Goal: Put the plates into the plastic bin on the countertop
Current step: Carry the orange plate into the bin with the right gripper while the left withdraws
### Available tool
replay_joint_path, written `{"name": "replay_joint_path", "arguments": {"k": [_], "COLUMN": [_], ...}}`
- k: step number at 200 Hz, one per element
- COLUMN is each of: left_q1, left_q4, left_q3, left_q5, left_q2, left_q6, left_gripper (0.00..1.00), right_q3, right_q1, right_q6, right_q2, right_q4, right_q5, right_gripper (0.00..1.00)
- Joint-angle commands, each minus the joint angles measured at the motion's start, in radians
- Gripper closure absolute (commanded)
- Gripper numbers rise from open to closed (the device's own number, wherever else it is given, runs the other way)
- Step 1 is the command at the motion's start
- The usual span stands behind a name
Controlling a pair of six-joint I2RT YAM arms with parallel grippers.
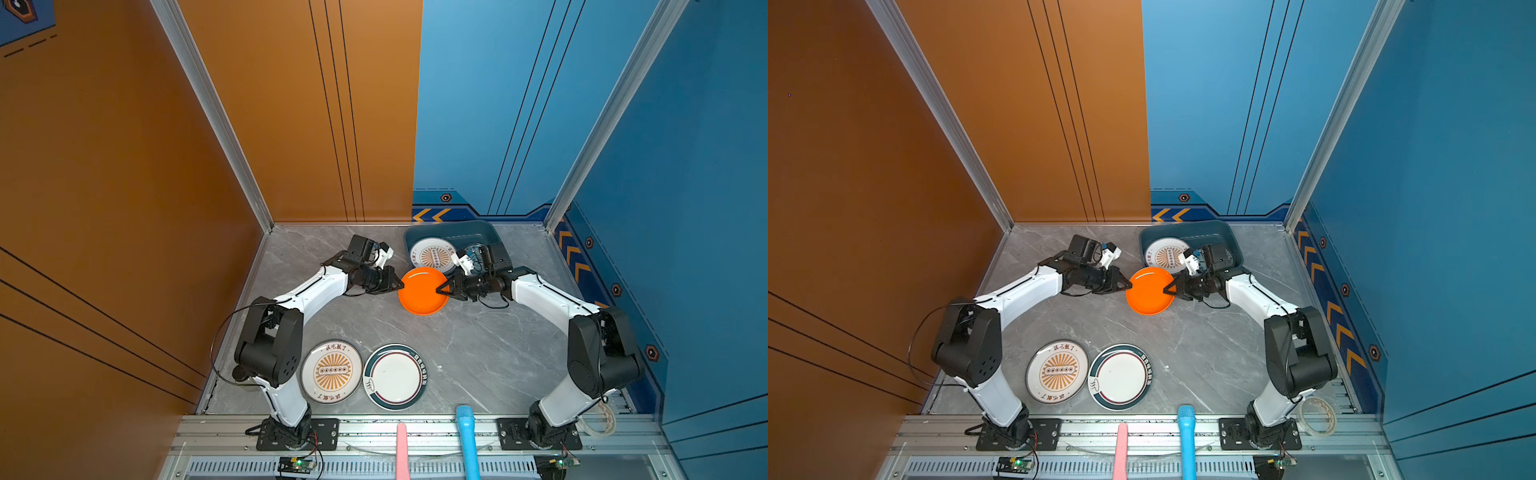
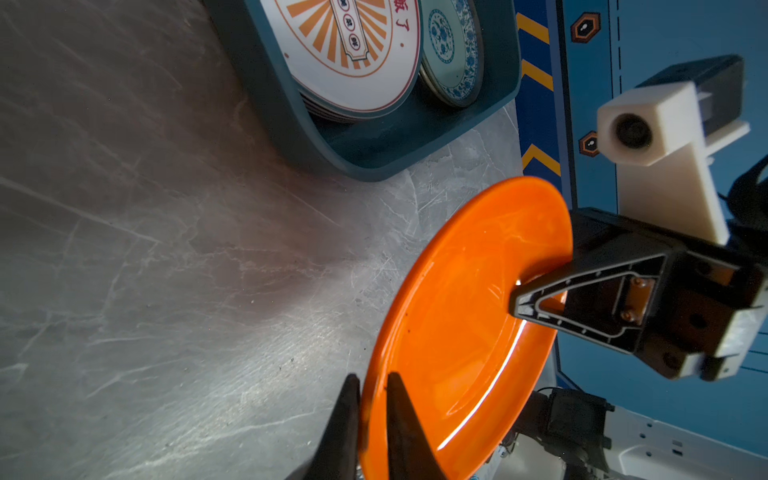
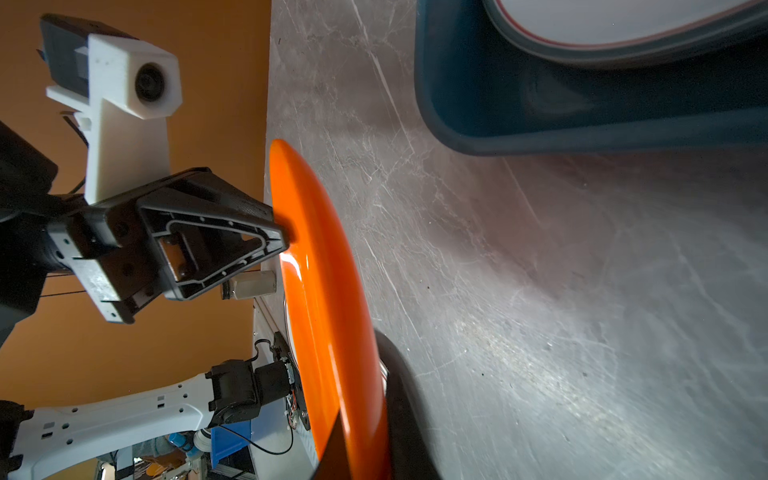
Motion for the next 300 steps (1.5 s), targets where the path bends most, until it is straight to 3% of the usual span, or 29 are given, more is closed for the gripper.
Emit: {"name": "replay_joint_path", "arguments": {"k": [1,69,80,95,166,230,300], "left_q1": [-0.001,0.013,0.014,0.015,0.063,0.115,0.148], "left_q4": [0.007,0.002,0.003,0.003,0.068,0.079,0.097], "left_q3": [0.015,-0.034,-0.053,-0.085,-0.271,-0.355,-0.385], "left_q5": [-0.006,-0.054,-0.073,-0.108,-0.178,-0.152,-0.124], "left_q2": [-0.007,-0.062,-0.085,-0.118,-0.272,-0.360,-0.368], "left_q6": [-0.004,0.012,0.018,0.025,-0.004,0.001,0.001], "left_gripper": [0.73,0.41,0.27,0.00,0.02,0.02,0.02], "right_q3": [0.012,0.090,0.121,0.176,0.438,0.619,0.662], "right_q1": [0.006,-0.095,-0.128,-0.174,-0.304,-0.316,-0.318], "right_q6": [-0.031,-0.045,-0.051,-0.069,-0.055,-0.059,-0.074], "right_q2": [-0.004,-0.031,-0.033,-0.024,0.142,0.316,0.394], "right_q4": [-0.042,-0.158,-0.190,-0.248,-0.341,-0.404,-0.437], "right_q5": [0.039,0.145,0.188,0.266,0.479,0.561,0.599], "right_gripper": [1.00,1.00,1.00,1.00,1.00,1.00,1.00]}}
